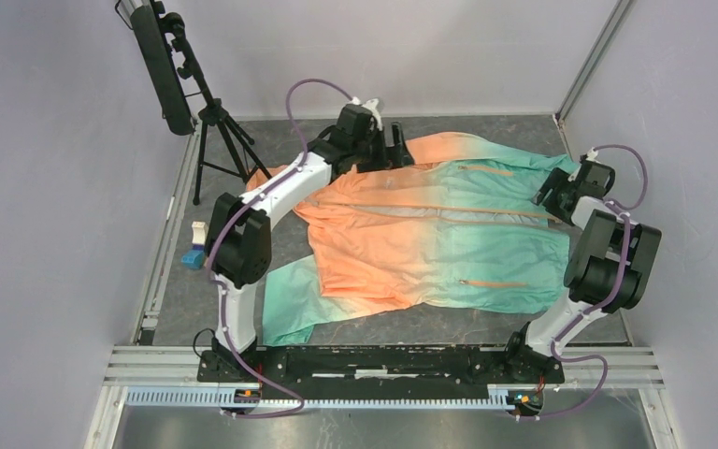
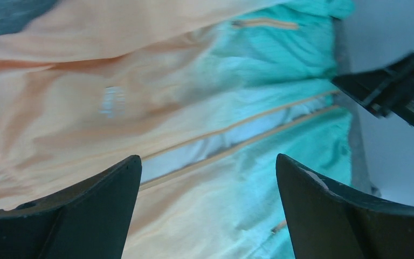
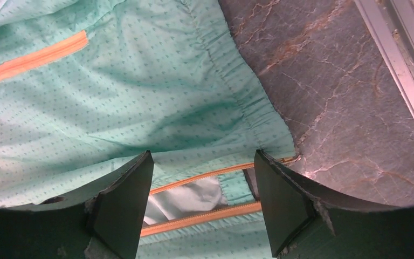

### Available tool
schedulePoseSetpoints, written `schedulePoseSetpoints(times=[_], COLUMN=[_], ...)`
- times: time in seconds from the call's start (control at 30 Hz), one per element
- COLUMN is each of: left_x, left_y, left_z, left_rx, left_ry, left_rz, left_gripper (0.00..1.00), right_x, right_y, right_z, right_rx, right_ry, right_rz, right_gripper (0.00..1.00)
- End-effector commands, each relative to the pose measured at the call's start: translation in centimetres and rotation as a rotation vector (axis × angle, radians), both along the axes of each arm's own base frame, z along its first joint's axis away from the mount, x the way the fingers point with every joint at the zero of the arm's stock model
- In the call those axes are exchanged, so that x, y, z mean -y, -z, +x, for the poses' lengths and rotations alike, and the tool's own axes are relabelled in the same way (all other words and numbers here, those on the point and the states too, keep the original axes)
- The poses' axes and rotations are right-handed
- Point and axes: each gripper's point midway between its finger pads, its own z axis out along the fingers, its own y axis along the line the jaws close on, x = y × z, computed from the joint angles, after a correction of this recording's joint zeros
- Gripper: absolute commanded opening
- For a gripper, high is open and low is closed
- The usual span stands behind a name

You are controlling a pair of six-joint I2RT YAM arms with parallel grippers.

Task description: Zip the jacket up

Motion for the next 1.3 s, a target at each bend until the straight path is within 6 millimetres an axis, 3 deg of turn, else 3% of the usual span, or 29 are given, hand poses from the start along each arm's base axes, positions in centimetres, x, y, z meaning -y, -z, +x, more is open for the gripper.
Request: schedulePoseSetpoints(times=[0.0,0.13,0.3,0.6,0.77,0.9,1.03,1.27], left_x=[5.0,7.0,7.1,5.9,5.8,4.6,4.4,6.3], left_y=[-5.8,-7.1,-7.5,-7.1,-7.0,-7.3,-7.4,-8.4], left_z=[-4.7,-9.6,-12.3,-12.7,-12.8,-11.9,-11.5,-11.4], left_rx=[0.073,0.053,0.097,0.132,0.133,0.189,0.193,0.179], left_ry=[0.241,0.378,0.448,0.452,0.448,0.406,0.381,0.391], left_rz=[-0.082,-0.1,-0.056,0.012,0.01,0.071,0.076,-0.023], left_gripper=[1.0,1.0,1.0,1.0,1.0,1.0,1.0,0.96], right_x=[0.1,0.5,0.5,1.7,2.0,1.3,0.7,-3.2], right_y=[-2.1,-1.8,-1.7,-1.1,-0.8,-0.6,-1.3,-3.9], right_z=[1.8,1.4,1.8,1.0,1.1,2.0,1.9,2.9], right_rx=[0.09,0.082,0.084,0.004,-0.013,-0.006,-0.003,0.102], right_ry=[0.002,0.02,0.012,0.037,0.039,0.012,0.003,-0.103], right_rz=[0.029,0.012,0.02,-0.088,-0.207,-0.231,-0.279,-0.263], right_gripper=[0.74,0.62,0.51,0.56,0.42,0.25,0.01,0.0])
